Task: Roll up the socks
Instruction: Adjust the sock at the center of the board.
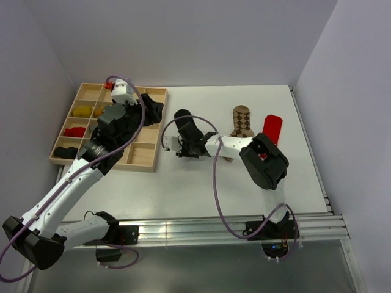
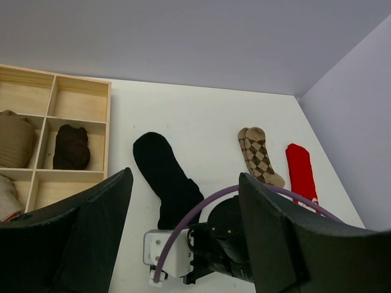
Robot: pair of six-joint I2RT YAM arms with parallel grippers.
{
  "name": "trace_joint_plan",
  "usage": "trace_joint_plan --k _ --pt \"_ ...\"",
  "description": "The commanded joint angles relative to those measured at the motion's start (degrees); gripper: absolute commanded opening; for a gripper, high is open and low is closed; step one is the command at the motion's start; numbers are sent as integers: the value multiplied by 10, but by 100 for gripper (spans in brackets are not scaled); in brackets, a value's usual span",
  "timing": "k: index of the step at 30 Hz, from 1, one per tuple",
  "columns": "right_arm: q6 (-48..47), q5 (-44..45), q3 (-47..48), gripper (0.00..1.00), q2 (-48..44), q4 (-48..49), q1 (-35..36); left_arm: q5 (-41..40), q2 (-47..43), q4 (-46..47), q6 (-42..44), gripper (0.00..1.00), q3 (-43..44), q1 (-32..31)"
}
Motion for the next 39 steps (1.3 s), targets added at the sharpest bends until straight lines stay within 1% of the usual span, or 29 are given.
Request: trace_joint_plan --k 1,3,4,5,7,8,9,10,11,12,13,14,15,16,17,18,19,21,23,25,28,30,33,35,39 --pt "-12 -10 39 32 25 -62 -2 27 6 22 16 75 -13 2" --pt "-8 -53 58 28 31 -118 -8 33 11 29 15 74 -19 3" --pt "-6 -72 78 24 32 -138 -12 34 13 30 15 74 -25 3" --pt "-3 -94 86 22 31 -176 -17 32 13 32 14 74 -29 3" --pt "-5 -168 106 18 25 -218 -38 30 13 42 8 73 -44 3" --pt "-5 -193 110 18 22 -257 -46 31 11 47 7 72 -51 3" --pt "-17 -245 115 17 17 -280 -55 30 5 54 5 72 -57 3" --pt "-23 -268 123 16 15 -302 -72 33 1 67 3 71 -70 3" --pt "-34 -291 128 16 14 -355 -81 38 -2 75 4 70 -78 2" --pt "-60 -342 135 16 16 -386 -90 40 -11 80 5 70 -86 2" --pt "-74 -364 152 16 20 -416 -108 47 -15 108 7 70 -104 2" --pt "-92 -387 163 16 25 -488 -117 62 -23 120 10 70 -115 2" --pt "-129 -404 175 16 45 -526 -125 66 -28 133 14 69 -126 0" --pt "-144 -433 199 15 57 -561 -132 70 -31 148 16 68 -152 -2" --pt "-159 -445 209 15 82 -624 -144 83 -36 177 21 69 -166 -10" --pt "-194 -456 220 15 95 -656 -150 85 -37 192 29 68 -180 -15" --pt "-204 -467 235 14 107 -683 -153 88 -37 204 35 68 -204 -20" --pt "-189 -469 224 14 126 -695 -167 88 -34 239 51 68 -226 -42" --pt "-193 -471 211 15 132 -695 -169 93 -28 274 65 67 -258 -65" --pt "-184 -485 205 14 145 -694 -175 100 -22 299 84 68 -289 -83" --pt "-168 -510 209 15 158 -694 -189 101 1 341 109 70 -325 -126" --pt "-150 -532 215 15 168 -694 -202 105 28 360 119 71 -334 -137" --pt "-128 -559 221 15 183 -694 -217 116 68 385 131 75 -347 -160" --pt "-116 -569 223 15 190 -694 -223 131 104 396 138 78 -346 -171" --pt "-107 -581 216 15 202 -695 -232 168 172 421 151 80 -330 -185"
